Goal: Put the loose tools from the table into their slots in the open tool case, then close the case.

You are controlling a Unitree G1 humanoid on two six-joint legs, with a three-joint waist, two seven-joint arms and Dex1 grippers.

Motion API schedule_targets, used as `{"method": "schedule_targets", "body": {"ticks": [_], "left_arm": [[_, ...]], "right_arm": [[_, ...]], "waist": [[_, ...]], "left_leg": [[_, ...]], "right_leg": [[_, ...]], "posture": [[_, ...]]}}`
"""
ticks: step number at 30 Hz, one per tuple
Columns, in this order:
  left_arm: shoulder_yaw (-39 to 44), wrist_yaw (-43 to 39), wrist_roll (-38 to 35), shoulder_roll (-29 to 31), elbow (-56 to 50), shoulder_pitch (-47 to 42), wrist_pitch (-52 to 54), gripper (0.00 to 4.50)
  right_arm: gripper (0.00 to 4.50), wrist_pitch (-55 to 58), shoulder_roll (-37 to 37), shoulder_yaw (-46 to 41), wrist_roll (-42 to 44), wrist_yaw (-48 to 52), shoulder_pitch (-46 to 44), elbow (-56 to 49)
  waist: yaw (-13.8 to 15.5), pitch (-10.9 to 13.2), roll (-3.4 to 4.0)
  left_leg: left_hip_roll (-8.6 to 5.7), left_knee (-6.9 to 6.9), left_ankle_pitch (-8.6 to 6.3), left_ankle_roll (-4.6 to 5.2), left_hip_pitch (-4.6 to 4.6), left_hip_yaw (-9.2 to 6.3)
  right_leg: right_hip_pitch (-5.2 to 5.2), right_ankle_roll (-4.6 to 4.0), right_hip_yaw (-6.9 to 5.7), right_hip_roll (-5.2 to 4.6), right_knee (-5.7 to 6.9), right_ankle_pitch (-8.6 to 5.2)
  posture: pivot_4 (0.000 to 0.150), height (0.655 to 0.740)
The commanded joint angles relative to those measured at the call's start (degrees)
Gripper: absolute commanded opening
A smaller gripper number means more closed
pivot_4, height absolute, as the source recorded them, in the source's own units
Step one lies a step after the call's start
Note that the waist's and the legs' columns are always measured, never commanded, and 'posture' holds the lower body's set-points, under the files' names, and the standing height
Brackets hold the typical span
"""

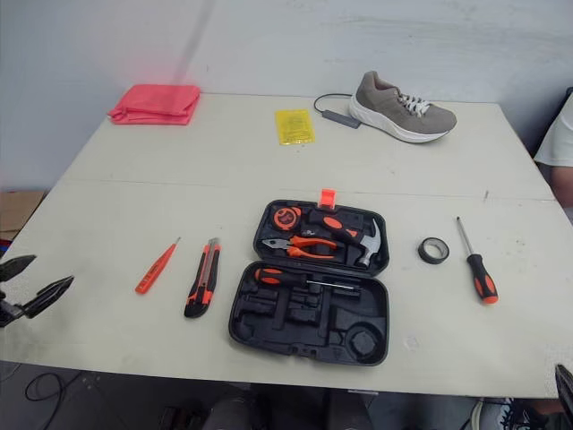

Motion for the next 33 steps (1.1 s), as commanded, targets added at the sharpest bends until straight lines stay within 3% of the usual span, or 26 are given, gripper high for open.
{"method": "schedule_targets", "body": {"ticks": [1,8,12,17,21,33], "left_arm": [[-3.81,0.48,-2.49,-1.04,-8.6,-3.78,2.92,4.46],[-15.3,-1.07,-6.7,-4.75,-24.05,-11.95,11.27,4.46],[-24.58,-5.02,-10.31,-6.12,-34.81,-14.87,17.56,4.46],[-32.46,-7.03,-12.7,-8.4,-41.97,-18.92,22.23,4.46],[-35.41,-7.23,-12.96,-10.44,-43.54,-21.15,23.56,4.46],[-37.29,-9.73,-13.15,-11.07,-44.43,-22.02,24.75,4.46]], "right_arm": [[4.5,10.13,-2.73,0.86,-0.06,-7.82,0.06,-9.71],[4.5,40.36,-13.68,2.69,11.14,-17.54,-2.1,-27.22],[4.5,57.67,-22.94,3.55,15.97,-22.75,-7.65,-28.48],[4.5,69.38,-27.98,8.02,16.04,-26.32,-16.61,-25.3],[4.5,72.08,-29.42,12.56,12.54,-24.83,-20.94,-20.73],[4.5,63.39,-29.77,24.8,0.57,-13.67,-33.72,-1.05]], "waist": [[-0.14,-0.01,0.06],[-0.76,-0.01,0.04],[-1.05,0.03,-0.04],[-0.83,0.08,-0.17],[-0.38,0.09,-0.18],[0.17,0.11,-0.2]], "left_leg": [[-0.01,-0.01,0.01,0.0,-0.01,0.0],[-0.02,-0.01,0.38,-0.03,-0.17,0.04],[-0.04,0.08,0.42,0.1,-0.2,0.2],[-0.08,0.21,0.49,0.18,-0.28,0.23],[-0.07,0.32,0.52,0.18,-0.41,0.29],[0.04,0.62,0.53,0.23,-0.42,0.75]], "right_leg": [[-0.01,0.17,0.0,0.0,0.0,0.09],[-0.12,0.24,-0.01,0.08,0.02,0.13],[-0.13,0.38,0.07,0.21,0.0,0.21],[-0.15,0.55,0.14,0.37,-0.04,0.3],[-0.25,0.65,0.29,0.88,-0.05,0.35],[-0.39,0.84,0.74,1.18,-0.03,0.46]], "posture": [[0.15,0.74],[0.15,0.74],[0.15,0.74],[0.15,0.74],[0.15,0.74],[0.15,0.74]]}}
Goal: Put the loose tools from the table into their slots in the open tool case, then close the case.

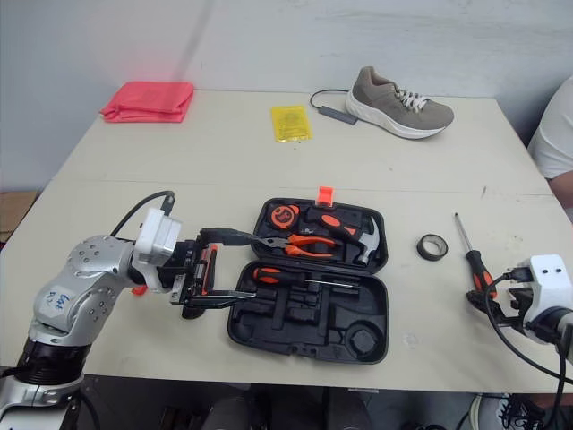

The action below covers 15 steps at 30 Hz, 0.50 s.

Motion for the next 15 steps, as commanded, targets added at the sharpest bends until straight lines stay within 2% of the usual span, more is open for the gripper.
{"method": "schedule_targets", "body": {"ticks": [1,8,11,15], "left_arm": [[0.31,-0.81,-1.02,0.11,-1.95,-0.43,-0.19,4.46],[-0.02,-1.42,-0.9,0.14,-2.44,-0.05,-0.1,4.46],[-0.01,-1.72,-0.77,0.3,-2.54,0.13,-0.23,4.5],[0.0,-2.17,-0.63,0.33,-2.41,0.05,-0.39,4.5]], "right_arm": [[4.5,-1.78,0.08,1.72,-2.07,2.88,-3.96,3.84],[4.5,1.51,0.26,4.38,-4.55,4.88,-9.42,8.77],[3.6,2.74,0.47,4.04,-4.8,5.54,-9.4,9.21],[1.58,3.41,1.29,2.3,-4.71,5.45,-8.69,8.53]], "waist": [[-0.06,0.0,-0.01],[-0.4,0.0,-0.15],[-0.38,-0.01,-0.17],[-0.24,-0.01,-0.17]], "left_leg": [[0.01,0.01,0.0,0.0,0.02,0.0],[0.06,0.11,-0.01,0.0,0.03,0.03],[0.05,0.13,-0.02,0.03,0.02,0.02],[0.06,0.13,-0.02,0.02,0.02,0.01]], "right_leg": [[0.01,0.0,0.02,0.01,0.0,0.0],[0.03,0.0,0.09,-0.01,0.04,0.01],[0.04,0.01,0.11,-0.04,0.04,0.02],[0.04,0.01,0.1,-0.04,0.04,0.02]], "posture": [[0.15,0.74],[0.15,0.74],[0.15,0.74],[0.15,0.74]]}}
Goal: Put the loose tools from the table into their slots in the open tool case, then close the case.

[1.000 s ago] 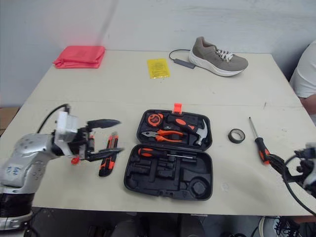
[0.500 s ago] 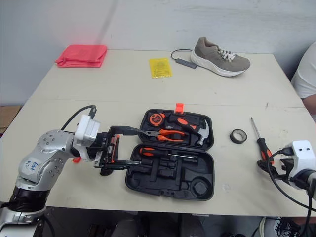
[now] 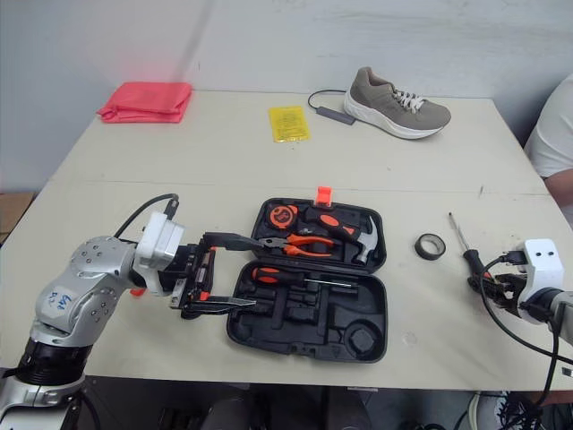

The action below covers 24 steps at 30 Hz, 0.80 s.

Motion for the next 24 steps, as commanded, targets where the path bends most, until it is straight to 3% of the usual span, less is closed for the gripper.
{"method": "schedule_targets", "body": {"ticks": [1,9,14,18,24], "left_arm": [[0.34,-0.53,-0.6,0.33,-2.06,-0.08,-0.56,4.5],[0.63,-1.55,-2.44,-0.4,-1.68,-1.7,0.03,4.5],[1.44,-4.01,-2.41,0.2,-0.82,-2.09,-1.67,4.5],[2.93,-5.23,-0.73,0.41,2.09,-2.0,-5.13,4.5],[5.19,-7.08,-0.56,4.62,5.52,-0.15,-4.83,4.5]], "right_arm": [[1.13,1.3,1.22,-1.6,-0.13,0.02,1.39,-0.05],[1.02,-8.67,3.97,-8.92,-1.71,-1.15,3.47,-4.89],[1.02,-8.71,0.0,-10.43,1.43,4.37,3.14,-17.26],[1.02,-2.17,-6.33,-6.34,8.71,11.57,0.96,-30.08],[1.02,1.93,-14.27,8.68,13.62,19.85,-7.46,-41.44]], "waist": [[0.12,0.0,-0.01],[0.52,0.01,0.03],[0.11,0.16,0.58],[-0.32,0.17,0.59],[-0.78,0.34,0.31]], "left_leg": [[0.0,0.0,0.0,0.0,0.0,0.0],[-0.05,0.02,-0.01,0.01,-0.03,0.01],[-0.06,0.01,-0.01,0.01,-0.03,0.1],[0.07,-0.01,-0.01,-0.05,0.0,0.07],[0.05,-0.03,-0.05,0.0,-0.06,-0.04]], "right_leg": [[0.0,0.0,0.0,0.0,0.0,0.0],[0.0,0.02,0.0,-0.04,0.0,0.01],[-0.07,0.06,-0.01,-0.01,0.02,0.03],[-0.08,0.03,0.0,0.13,0.04,0.01],[-0.06,0.02,-0.01,-0.03,-0.03,0.01]], "posture": [[0.15,0.74],[0.15,0.74],[0.15,0.74],[0.15,0.74],[0.15,0.74]]}}
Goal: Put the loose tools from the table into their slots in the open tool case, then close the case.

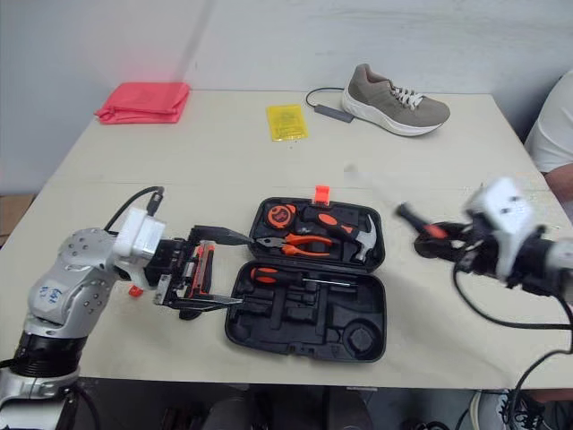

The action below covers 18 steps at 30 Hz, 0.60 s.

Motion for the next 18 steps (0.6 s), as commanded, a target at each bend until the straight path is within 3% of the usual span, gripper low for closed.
{"method": "schedule_targets", "body": {"ticks": [1,10,18], "left_arm": [[2.38,-0.91,-0.17,2.04,0.2,1.26,0.0,4.5],[3.83,-0.41,-0.23,4.46,-1.34,5.47,0.98,4.5],[4.41,0.36,-0.2,4.76,-2.47,6.86,1.25,4.5]], "right_arm": [[1.02,1.65,-2.5,6.49,1.92,3.37,-4.29,-4.47],[1.02,0.73,-2.1,30.63,-11.79,4.62,-14.16,-6.08],[1.02,-0.78,-1.3,36.12,-18.74,6.85,-16.5,-2.61]], "waist": [[-0.15,0.07,-0.12],[-0.3,0.09,-0.14],[-0.26,0.1,-0.13]], "left_leg": [[-0.02,0.01,-0.02,0.02,-0.02,-0.01],[-0.13,0.38,-0.1,0.18,-0.61,-0.25],[-0.14,0.4,-0.1,0.18,-0.63,-0.25]], "right_leg": [[0.0,0.0,-0.02,-0.08,-0.01,0.0],[-0.3,0.02,-0.4,-0.7,0.04,0.01],[-0.31,0.01,-0.67,-0.69,0.05,0.01]], "posture": [[0.15,0.74],[0.15,0.74],[0.15,0.74]]}}
